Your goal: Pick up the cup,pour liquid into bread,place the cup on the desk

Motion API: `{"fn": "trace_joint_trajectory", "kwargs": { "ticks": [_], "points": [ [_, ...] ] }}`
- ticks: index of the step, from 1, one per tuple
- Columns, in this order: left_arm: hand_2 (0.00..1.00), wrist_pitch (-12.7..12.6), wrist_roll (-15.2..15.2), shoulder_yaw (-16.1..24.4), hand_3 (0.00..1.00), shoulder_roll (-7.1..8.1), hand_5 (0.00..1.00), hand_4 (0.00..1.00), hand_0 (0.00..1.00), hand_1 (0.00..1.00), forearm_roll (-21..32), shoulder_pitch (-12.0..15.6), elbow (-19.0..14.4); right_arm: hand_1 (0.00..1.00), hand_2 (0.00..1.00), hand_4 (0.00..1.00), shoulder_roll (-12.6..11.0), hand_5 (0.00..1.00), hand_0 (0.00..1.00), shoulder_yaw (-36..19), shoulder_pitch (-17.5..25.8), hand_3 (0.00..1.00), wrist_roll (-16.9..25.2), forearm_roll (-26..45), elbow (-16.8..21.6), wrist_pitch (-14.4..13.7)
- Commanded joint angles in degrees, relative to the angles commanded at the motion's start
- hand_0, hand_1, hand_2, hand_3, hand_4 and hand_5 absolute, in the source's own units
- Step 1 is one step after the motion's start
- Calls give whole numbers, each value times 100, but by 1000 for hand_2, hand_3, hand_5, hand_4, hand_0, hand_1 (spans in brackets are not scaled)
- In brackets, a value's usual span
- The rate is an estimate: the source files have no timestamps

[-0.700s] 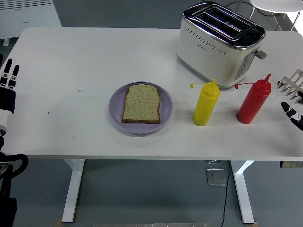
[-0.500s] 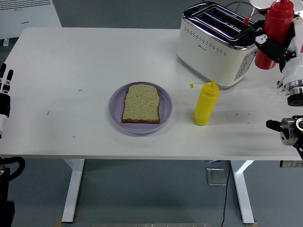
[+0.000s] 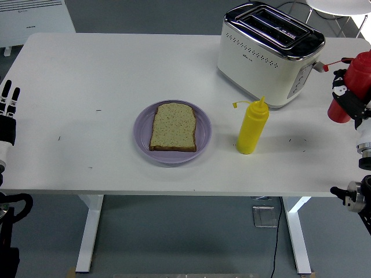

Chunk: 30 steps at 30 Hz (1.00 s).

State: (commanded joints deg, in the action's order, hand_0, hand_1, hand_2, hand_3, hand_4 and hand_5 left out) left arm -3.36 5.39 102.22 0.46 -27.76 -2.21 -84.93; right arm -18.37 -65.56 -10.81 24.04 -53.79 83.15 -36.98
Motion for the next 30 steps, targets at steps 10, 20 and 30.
{"fn": "trace_joint_trajectory", "kwargs": {
  "ticks": [10, 20, 30],
  "points": [
    [746, -13, 0, -12, 739, 2, 998, 486, 809, 752, 7, -31, 8, 335, 411, 407, 191, 2, 317, 385, 9, 517, 1294, 1185, -836, 0],
    [746, -11, 0, 15, 738, -4, 998, 487, 809, 751, 4, -41, 7, 343, 412, 399, 344, 2, 361, 693, -190, 519, 1294, 1643, -1289, 0],
    [746, -8, -2, 18, 738, -7, 998, 487, 809, 751, 0, -50, 8, 343, 410, 409, 530, 2, 362, 1027, -452, 516, 1294, 1801, -1567, 0]
  ]
}}
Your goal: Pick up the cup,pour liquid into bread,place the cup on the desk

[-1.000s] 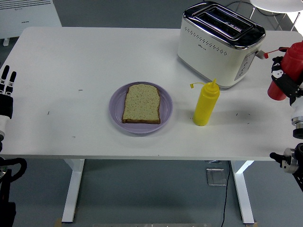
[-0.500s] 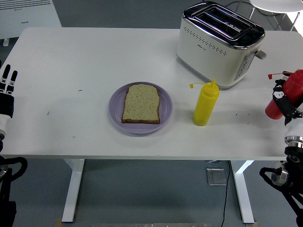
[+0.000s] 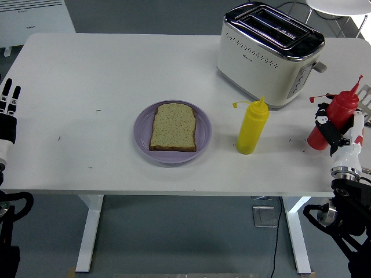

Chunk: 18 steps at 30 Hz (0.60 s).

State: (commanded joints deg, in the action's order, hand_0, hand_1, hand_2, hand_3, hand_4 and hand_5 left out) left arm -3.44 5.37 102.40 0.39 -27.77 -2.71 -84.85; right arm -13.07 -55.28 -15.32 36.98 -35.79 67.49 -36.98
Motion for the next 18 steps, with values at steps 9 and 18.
{"fn": "trace_joint_trajectory", "kwargs": {
  "ticks": [9, 18],
  "points": [
    [747, 2, 0, 5, 738, -5, 998, 486, 809, 751, -3, 9, 1, 351, 413, 429, 145, 2, 377, 210, -197, 521, 0, 71, -192, 0],
    [747, 7, -2, -17, 738, -15, 998, 487, 810, 751, -6, 10, 8, 353, 413, 433, 264, 2, 385, 363, -350, 522, 0, 127, -409, 0]
  ]
}}
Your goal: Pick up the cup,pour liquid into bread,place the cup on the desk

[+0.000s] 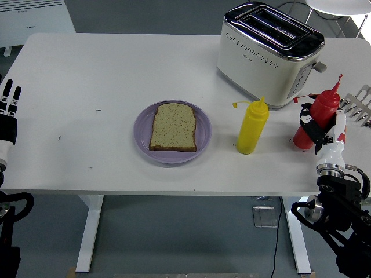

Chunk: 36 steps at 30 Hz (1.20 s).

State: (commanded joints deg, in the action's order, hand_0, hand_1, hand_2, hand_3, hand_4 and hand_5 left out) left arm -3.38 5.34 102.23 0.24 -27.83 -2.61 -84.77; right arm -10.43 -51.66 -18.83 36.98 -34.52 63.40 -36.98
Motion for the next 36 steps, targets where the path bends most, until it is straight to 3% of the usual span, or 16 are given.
{"fn": "trace_joint_trajectory", "kwargs": {
  "ticks": [25, 36],
  "points": [
    [747, 0, 4, -2, 739, 1, 998, 483, 810, 753, -3, 9, 0, 374, 428, 381, 95, 27, 388, 132, -27, 533, 0, 48, -223, 0],
    [747, -1, 5, -11, 739, 1, 998, 483, 810, 753, -3, 19, -1, 401, 451, 425, 71, 49, 386, 145, 52, 537, 0, -242, -201, 0]
  ]
}}
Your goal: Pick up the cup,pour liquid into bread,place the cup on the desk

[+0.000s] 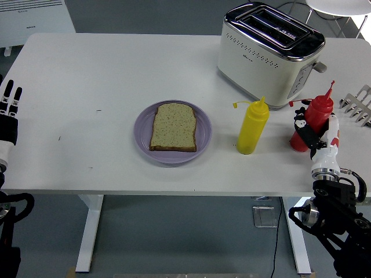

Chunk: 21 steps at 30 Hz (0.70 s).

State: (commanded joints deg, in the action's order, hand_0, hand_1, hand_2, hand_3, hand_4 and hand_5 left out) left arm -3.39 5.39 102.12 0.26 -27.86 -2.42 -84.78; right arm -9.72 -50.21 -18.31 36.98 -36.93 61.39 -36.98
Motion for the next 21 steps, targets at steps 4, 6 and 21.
{"fn": "trace_joint_trajectory", "kwargs": {
  "ticks": [4, 6, 21],
  "points": [
    [747, -2, 0, 0, 740, 0, 998, 483, 810, 754, -1, 2, -3, 481, 538, 539, -5, 110, 484, 14, 36, 629, 0, -177, 2, 0],
    [747, -2, 1, 1, 740, 0, 998, 483, 810, 754, -2, 5, -4, 481, 538, 539, -3, 110, 484, 20, 50, 629, 0, -218, -19, 0],
    [747, -8, 6, 27, 740, 6, 998, 482, 810, 754, 0, -18, -11, 724, 837, 695, -12, 192, 833, -82, 116, 883, 0, -609, -69, 0]
  ]
}}
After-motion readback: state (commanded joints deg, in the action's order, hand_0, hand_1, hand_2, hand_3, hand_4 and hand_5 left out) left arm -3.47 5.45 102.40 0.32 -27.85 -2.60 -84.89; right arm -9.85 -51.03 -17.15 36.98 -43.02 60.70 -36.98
